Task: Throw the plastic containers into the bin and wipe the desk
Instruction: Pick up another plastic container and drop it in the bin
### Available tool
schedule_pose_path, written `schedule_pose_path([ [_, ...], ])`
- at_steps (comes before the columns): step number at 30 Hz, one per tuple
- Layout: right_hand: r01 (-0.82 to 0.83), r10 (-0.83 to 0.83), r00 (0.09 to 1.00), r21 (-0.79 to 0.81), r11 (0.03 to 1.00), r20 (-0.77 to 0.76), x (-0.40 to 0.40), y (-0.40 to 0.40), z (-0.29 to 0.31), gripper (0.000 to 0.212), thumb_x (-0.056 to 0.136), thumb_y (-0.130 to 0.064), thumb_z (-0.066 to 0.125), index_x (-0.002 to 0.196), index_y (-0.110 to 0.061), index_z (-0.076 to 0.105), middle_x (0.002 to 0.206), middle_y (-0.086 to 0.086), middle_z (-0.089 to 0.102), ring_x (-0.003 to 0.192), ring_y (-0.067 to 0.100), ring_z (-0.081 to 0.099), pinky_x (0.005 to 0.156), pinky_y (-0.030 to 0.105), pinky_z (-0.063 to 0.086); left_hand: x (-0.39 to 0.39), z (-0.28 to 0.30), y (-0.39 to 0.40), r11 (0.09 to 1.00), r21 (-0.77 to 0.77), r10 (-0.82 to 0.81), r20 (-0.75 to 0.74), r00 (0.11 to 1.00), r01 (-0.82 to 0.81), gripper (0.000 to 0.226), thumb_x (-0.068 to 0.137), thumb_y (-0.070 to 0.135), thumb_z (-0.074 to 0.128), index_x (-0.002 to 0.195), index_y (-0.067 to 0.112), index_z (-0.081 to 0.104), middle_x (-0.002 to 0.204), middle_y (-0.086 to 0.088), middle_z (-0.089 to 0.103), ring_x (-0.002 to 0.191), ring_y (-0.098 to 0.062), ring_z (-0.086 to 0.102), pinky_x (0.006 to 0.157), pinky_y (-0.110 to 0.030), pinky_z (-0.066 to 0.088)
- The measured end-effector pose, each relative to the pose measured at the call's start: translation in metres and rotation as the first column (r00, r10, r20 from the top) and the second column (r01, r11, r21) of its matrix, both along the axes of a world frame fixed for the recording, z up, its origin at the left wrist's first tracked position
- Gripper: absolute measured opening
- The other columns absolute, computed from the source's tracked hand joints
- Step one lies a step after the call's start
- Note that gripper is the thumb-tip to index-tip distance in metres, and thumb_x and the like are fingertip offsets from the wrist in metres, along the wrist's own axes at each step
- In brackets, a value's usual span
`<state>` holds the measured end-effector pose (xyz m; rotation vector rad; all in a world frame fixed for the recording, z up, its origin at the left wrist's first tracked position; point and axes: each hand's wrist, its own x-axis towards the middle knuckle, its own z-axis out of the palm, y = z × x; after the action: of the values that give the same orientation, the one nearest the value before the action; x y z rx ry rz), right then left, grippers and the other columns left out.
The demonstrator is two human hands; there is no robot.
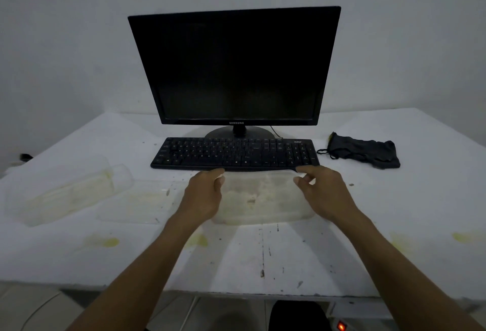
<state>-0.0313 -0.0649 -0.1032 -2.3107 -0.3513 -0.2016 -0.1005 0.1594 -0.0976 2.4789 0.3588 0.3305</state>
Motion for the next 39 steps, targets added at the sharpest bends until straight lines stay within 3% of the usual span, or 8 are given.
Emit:
schedule_pose_path([
  [8, -0.088, 0.090, 0.996, -0.060, 0.994, 0.030, 0.014, 0.009, -0.006, 0.032, 0.094, -0.020, 0.052, 0.125, -0.020, 0.058, 0.111, 0.010, 0.057, 0.088, 0.014, 0.051, 0.080, 0.021, 0.037, 0.010, -0.007, -0.001, 1.000, -0.011, 0.009, 0.050, 0.999, -0.008, 0.034, 0.098, 0.009, 0.040, 0.128, 0.012, 0.054, 0.133, -0.013, 0.053, 0.118, -0.024, 0.051, 0.099, -0.020, 0.032],
  [12, -0.165, 0.162, 0.986, -0.144, 0.976, -0.029, 0.018, 0.011, -0.006, 0.039, 0.097, -0.018, 0.043, 0.135, -0.020, 0.047, 0.120, 0.013, 0.052, 0.108, 0.025, 0.054, 0.090, 0.025, 0.039, 0.014, -0.013, 0.000, 1.000, 0.014, 0.003, 0.066, 0.998, -0.004, 0.035, 0.097, 0.007, 0.040, 0.129, 0.011, 0.054, 0.125, -0.016, 0.056, 0.111, -0.024, 0.054, 0.092, -0.015, 0.032],
  [17, -0.158, 0.153, 0.987, -0.142, 0.977, -0.046, 0.025, 0.013, -0.008, 0.039, 0.095, -0.015, 0.044, 0.133, -0.020, 0.050, 0.072, -0.006, 0.050, 0.059, 0.013, 0.052, 0.053, 0.015, 0.037, 0.018, -0.016, 0.000, 1.000, 0.011, 0.006, 0.061, 0.998, -0.007, 0.035, 0.097, 0.008, 0.039, 0.130, 0.012, 0.052, 0.127, -0.015, 0.054, 0.115, -0.024, 0.052, 0.094, -0.014, 0.030],
  [23, -0.159, 0.153, 0.983, -0.062, 0.985, -0.098, 0.029, 0.015, -0.009, 0.037, 0.094, -0.013, 0.044, 0.130, -0.020, 0.052, 0.053, -0.004, 0.048, 0.045, 0.004, 0.043, 0.045, 0.006, 0.035, 0.022, -0.016, 0.003, 1.000, 0.025, -0.005, 0.037, 0.999, 0.004, 0.036, 0.097, 0.006, 0.038, 0.130, 0.012, 0.052, 0.131, -0.013, 0.052, 0.117, -0.024, 0.052, 0.099, -0.020, 0.033],
  [26, -0.148, 0.143, 0.988, -0.086, 0.985, -0.061, 0.024, 0.015, -0.009, 0.038, 0.095, -0.015, 0.043, 0.131, -0.020, 0.052, 0.068, 0.000, 0.056, 0.054, 0.007, 0.049, 0.051, 0.008, 0.037, 0.020, -0.019, 0.000, 0.998, 0.060, 0.004, 0.053, 0.999, -0.007, 0.037, 0.097, 0.006, 0.038, 0.131, 0.014, 0.051, 0.126, -0.014, 0.053, 0.108, -0.026, 0.055, 0.096, -0.029, 0.041],
  [29, -0.118, 0.127, 0.990, -0.140, 0.983, 0.055, 0.017, 0.016, -0.017, 0.038, 0.096, -0.016, 0.041, 0.133, -0.019, 0.049, 0.094, 0.006, 0.053, 0.077, 0.018, 0.052, 0.070, 0.027, 0.045, 0.015, -0.021, -0.002, 0.996, 0.074, 0.041, 0.123, 0.992, -0.050, 0.036, 0.097, 0.010, 0.039, 0.129, 0.016, 0.053, 0.111, -0.012, 0.057, 0.094, -0.023, 0.056, 0.085, -0.033, 0.048],
  [35, -0.170, 0.182, 0.978, -0.120, 0.978, 0.098, 0.020, 0.009, -0.023, 0.038, 0.098, -0.013, 0.038, 0.134, -0.015, 0.048, 0.098, 0.005, 0.053, 0.085, 0.019, 0.052, 0.076, 0.029, 0.044, 0.014, -0.022, -0.005, 0.993, 0.080, 0.069, 0.150, 0.986, -0.082, 0.035, 0.097, 0.014, 0.038, 0.127, 0.020, 0.054, 0.102, -0.008, 0.057, 0.086, -0.022, 0.056, 0.078, -0.038, 0.051],
  [39, -0.175, 0.189, 0.977, -0.141, 0.974, 0.095, 0.018, 0.012, -0.023, 0.038, 0.099, -0.013, 0.036, 0.136, -0.016, 0.046, 0.098, 0.006, 0.054, 0.087, 0.022, 0.054, 0.079, 0.034, 0.047, 0.012, -0.023, -0.002, 0.992, 0.086, 0.078, 0.136, 0.988, -0.090, 0.034, 0.097, 0.017, 0.038, 0.127, 0.022, 0.054, 0.091, -0.005, 0.062, 0.073, -0.017, 0.056, 0.066, -0.030, 0.047],
])
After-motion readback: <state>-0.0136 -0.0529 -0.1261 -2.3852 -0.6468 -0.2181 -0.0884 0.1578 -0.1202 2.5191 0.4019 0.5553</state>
